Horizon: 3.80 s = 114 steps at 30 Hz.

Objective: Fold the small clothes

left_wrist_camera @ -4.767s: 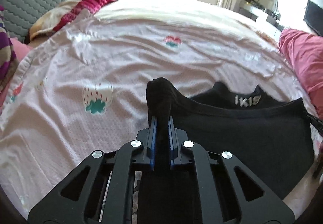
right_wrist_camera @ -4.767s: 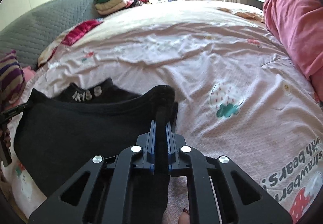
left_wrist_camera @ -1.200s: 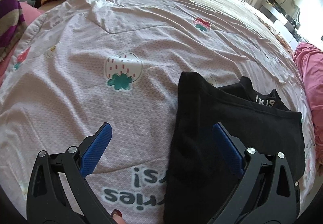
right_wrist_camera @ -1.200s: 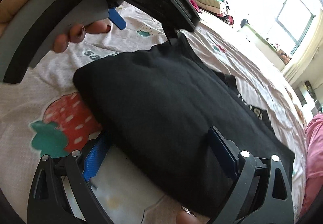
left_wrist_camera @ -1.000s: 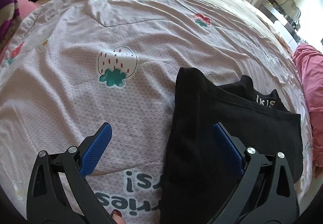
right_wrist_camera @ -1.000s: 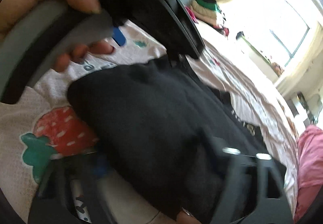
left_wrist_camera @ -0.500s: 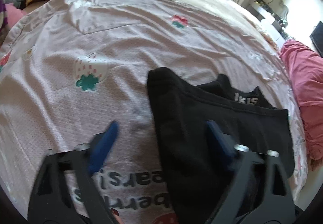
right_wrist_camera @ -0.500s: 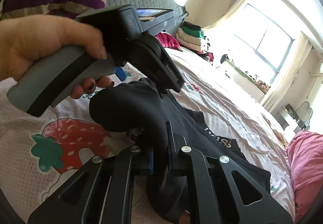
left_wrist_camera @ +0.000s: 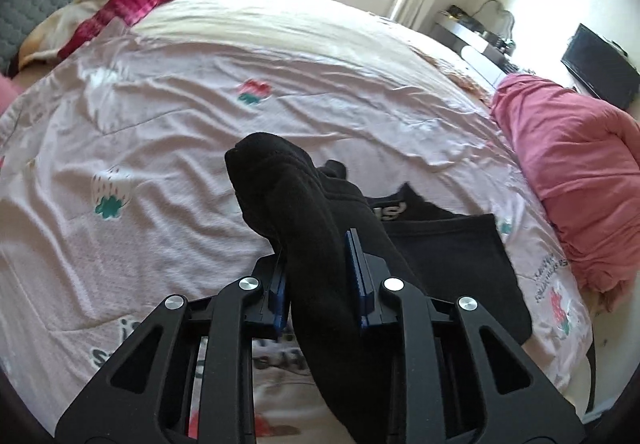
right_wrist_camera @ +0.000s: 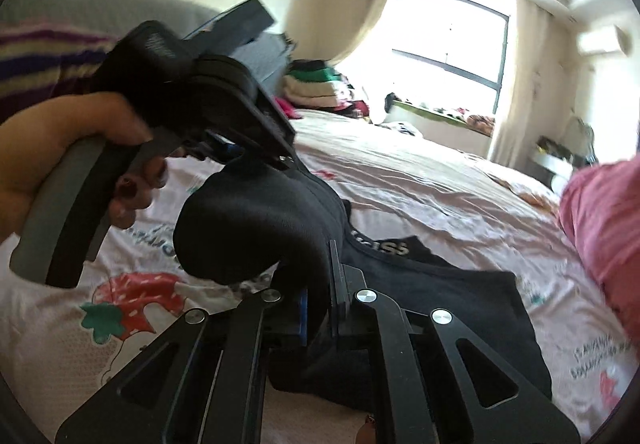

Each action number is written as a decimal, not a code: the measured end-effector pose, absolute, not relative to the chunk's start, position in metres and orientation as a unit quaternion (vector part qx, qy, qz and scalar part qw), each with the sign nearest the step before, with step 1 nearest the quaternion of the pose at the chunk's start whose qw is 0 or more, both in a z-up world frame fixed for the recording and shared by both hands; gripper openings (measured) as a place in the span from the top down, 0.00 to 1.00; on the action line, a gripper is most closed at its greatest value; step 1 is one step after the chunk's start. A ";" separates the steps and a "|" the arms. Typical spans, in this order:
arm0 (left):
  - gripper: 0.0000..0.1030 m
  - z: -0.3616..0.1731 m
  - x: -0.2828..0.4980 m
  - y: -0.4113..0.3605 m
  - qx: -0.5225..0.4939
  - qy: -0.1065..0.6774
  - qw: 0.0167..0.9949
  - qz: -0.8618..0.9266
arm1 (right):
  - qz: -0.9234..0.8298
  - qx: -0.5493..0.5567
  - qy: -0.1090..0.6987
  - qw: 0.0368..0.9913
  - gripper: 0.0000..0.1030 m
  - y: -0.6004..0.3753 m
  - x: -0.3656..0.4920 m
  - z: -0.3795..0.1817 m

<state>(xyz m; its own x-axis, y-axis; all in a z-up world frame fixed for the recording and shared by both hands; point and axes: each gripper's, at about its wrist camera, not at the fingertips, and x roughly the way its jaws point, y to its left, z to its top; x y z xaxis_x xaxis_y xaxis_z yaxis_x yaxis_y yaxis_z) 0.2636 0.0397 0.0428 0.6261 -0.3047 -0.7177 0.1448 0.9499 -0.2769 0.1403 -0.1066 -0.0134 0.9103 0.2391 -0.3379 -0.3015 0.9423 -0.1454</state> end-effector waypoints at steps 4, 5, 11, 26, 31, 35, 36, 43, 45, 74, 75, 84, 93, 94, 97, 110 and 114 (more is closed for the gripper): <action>0.84 0.053 0.261 0.020 -0.091 0.411 0.898 -0.128 | 0.129 -0.074 0.163 0.975 0.94 -0.126 0.136 -0.008; 0.84 0.056 0.262 0.014 -0.093 0.412 0.897 -0.130 | 0.126 -0.070 0.164 0.976 0.94 -0.130 0.136 -0.007; 0.84 0.072 0.262 -0.028 -0.066 0.414 0.897 -0.138 | 0.110 -0.036 0.167 0.979 0.94 -0.160 0.127 -0.004; 0.84 0.063 0.273 -0.117 -0.011 0.449 0.882 -0.143 | 0.079 0.050 0.194 0.977 0.94 -0.227 0.126 -0.020; 0.84 0.049 0.280 -0.142 0.004 0.465 0.874 -0.140 | 0.076 0.088 0.216 0.969 0.94 -0.247 0.130 -0.032; 0.84 0.035 0.286 -0.161 0.015 0.484 0.864 -0.137 | 0.081 0.139 0.239 0.957 0.94 -0.265 0.136 -0.045; 0.84 0.033 0.287 -0.165 0.017 0.487 0.862 -0.137 | 0.082 0.151 0.244 0.954 0.94 -0.270 0.137 -0.048; 0.81 0.022 0.295 -0.204 0.048 0.504 0.850 -0.145 | 0.093 0.208 0.270 0.936 0.94 -0.287 0.138 -0.062; 0.79 0.018 0.297 -0.214 0.056 0.510 0.846 -0.144 | 0.096 0.230 0.278 0.928 0.94 -0.293 0.139 -0.067; 0.35 -0.016 0.258 -0.113 -0.011 0.474 0.871 -0.130 | 0.188 0.259 0.413 0.852 0.35 -0.344 0.225 -0.054; 0.34 -0.018 0.255 -0.113 -0.009 0.472 0.872 -0.129 | 0.190 0.254 0.417 0.852 0.36 -0.342 0.232 -0.055; 0.33 -0.010 0.244 -0.105 -0.006 0.450 0.885 -0.119 | 0.268 0.222 0.346 0.871 0.77 -0.328 0.244 -0.022; 0.33 -0.025 0.238 -0.112 -0.016 0.470 0.871 -0.140 | 0.192 0.227 0.413 0.861 0.71 -0.346 0.250 -0.061; 0.33 -0.024 0.237 -0.112 -0.016 0.470 0.871 -0.140 | 0.184 0.220 0.411 0.865 0.66 -0.346 0.245 -0.060; 0.33 -0.023 0.235 -0.113 -0.014 0.470 0.871 -0.141 | 0.164 0.203 0.405 0.876 0.63 -0.346 0.234 -0.056; 0.33 -0.013 0.219 -0.109 -0.013 0.463 0.875 -0.144 | 0.094 0.148 0.367 0.914 0.47 -0.347 0.186 -0.040; 0.33 -0.006 0.211 -0.106 -0.009 0.458 0.876 -0.148 | 0.091 0.134 0.345 0.924 0.40 -0.344 0.169 -0.029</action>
<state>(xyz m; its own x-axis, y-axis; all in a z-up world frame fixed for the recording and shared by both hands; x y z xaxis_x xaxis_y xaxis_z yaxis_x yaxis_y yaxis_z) 0.2111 -0.1061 -0.0062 0.5365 -0.2673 -0.8005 0.2503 0.9562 -0.1516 0.1693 -0.3443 -0.0290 0.7446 0.2615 -0.6142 -0.0768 0.9475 0.3104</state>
